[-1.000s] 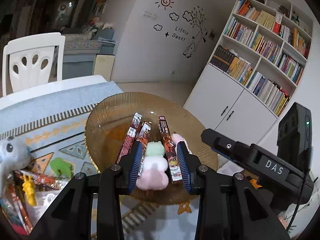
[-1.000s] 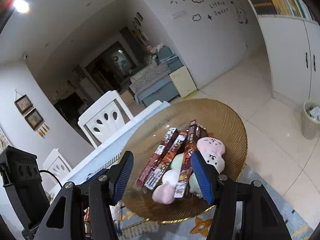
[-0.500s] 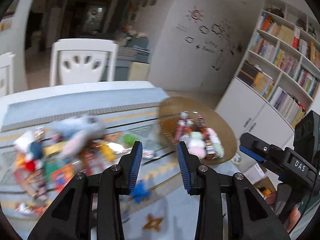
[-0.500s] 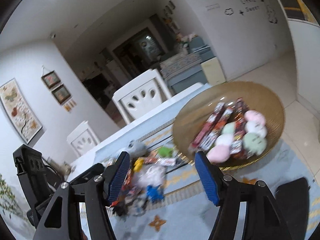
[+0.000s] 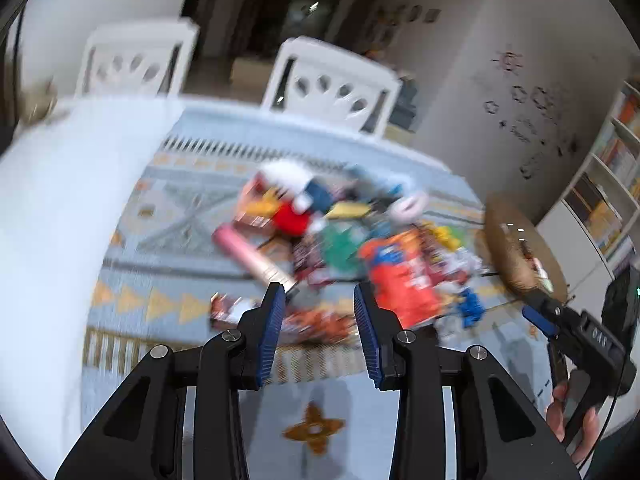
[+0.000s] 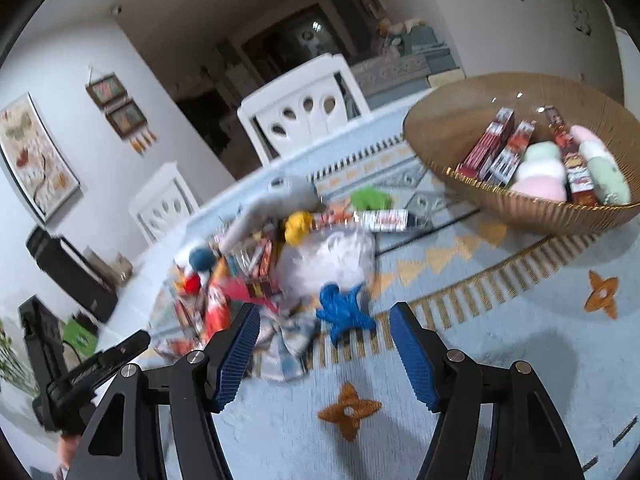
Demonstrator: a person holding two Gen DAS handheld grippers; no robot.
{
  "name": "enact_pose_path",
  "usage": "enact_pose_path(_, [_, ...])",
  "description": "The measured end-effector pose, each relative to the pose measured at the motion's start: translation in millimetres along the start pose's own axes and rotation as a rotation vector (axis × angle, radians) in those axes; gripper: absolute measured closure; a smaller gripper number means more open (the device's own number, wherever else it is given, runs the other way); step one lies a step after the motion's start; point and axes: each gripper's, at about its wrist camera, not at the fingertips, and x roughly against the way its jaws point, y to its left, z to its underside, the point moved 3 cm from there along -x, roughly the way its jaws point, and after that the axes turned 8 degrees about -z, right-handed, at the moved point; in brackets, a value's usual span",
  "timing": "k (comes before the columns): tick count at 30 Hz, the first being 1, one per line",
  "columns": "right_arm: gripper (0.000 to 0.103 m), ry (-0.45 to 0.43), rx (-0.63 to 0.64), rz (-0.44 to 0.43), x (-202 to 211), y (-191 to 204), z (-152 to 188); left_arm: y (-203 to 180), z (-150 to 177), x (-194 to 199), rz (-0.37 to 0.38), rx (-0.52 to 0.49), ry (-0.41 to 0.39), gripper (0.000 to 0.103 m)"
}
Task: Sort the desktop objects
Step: 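Move both tools back to the pile of objects, then grasp the anime-print snack stick with left tool while right tool grasps plaid bow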
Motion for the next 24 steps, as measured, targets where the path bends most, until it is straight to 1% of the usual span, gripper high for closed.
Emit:
enact_pose_path(2, [0.037, -0.016, 0.014, 0.005, 2.1, 0.7, -0.2, 15.0, 4.8, -14.6, -0.006, 0.058, 0.043, 0.070])
enact_pose_path(4, [0.037, -0.031, 0.027, 0.027, 4.2, 0.9, -1.5, 21.5, 7.6, -26.7, 0.002, 0.094, 0.094, 0.070])
enact_pose_path(7, [0.037, -0.016, 0.010, 0.011, 2.2, -2.7, -0.8, 24.4, 7.7, -26.4, 0.016, 0.107, 0.091, 0.070])
enact_pose_path(12, [0.037, 0.000, -0.003, 0.004, 0.4, -4.0, 0.3, 25.6, -1.6, -29.6, -0.016, 0.107, 0.066, 0.070])
enact_pose_path(13, [0.037, 0.001, -0.003, 0.002, 0.1, -3.5, 0.8, 25.0, -6.8, -30.7, -0.029, 0.096, 0.053, 0.070])
enact_pose_path(14, [0.037, 0.001, -0.004, -0.001, 0.2, -3.6, 0.7, 23.5, -10.7, -33.9, -0.054, 0.072, 0.051, 0.065])
enact_pose_path(15, [0.037, 0.000, -0.004, -0.002, 0.6, -3.3, 0.9, 22.4, -14.2, -41.3, -0.082, 0.039, 0.069, 0.063])
enact_pose_path(16, [0.037, -0.003, -0.004, -0.002, 1.3, -3.5, 1.1, 18.9, -15.8, -46.4, -0.098, 0.001, 0.073, 0.062])
enact_pose_path(18, [0.037, -0.005, -0.010, -0.003, 2.1, -4.9, 0.7, 15.6, -14.1, -45.3, -0.119, -0.036, 0.073, 0.062])
enact_pose_path(20, [0.037, -0.004, -0.025, -0.009, 2.3, -8.0, 0.2, 8.3, -8.5, -39.9, -0.101, -0.073, 0.091, 0.062])
enact_pose_path(21, [0.037, -0.004, -0.035, -0.014, 2.5, -9.4, -0.2, 4.7, -4.1, -36.7, -0.075, -0.090, 0.114, 0.062])
enact_pose_path(23, [0.037, 0.001, -0.046, -0.036, 3.4, -11.4, -0.7, -4.3, 9.0, -29.0, -0.018, -0.136, 0.190, 0.061])
enact_pose_path(24, [0.037, -0.001, -0.056, -0.043, 4.0, -12.8, -1.3, -7.0, 17.4, -28.6, 0.010, -0.148, 0.252, 0.061])
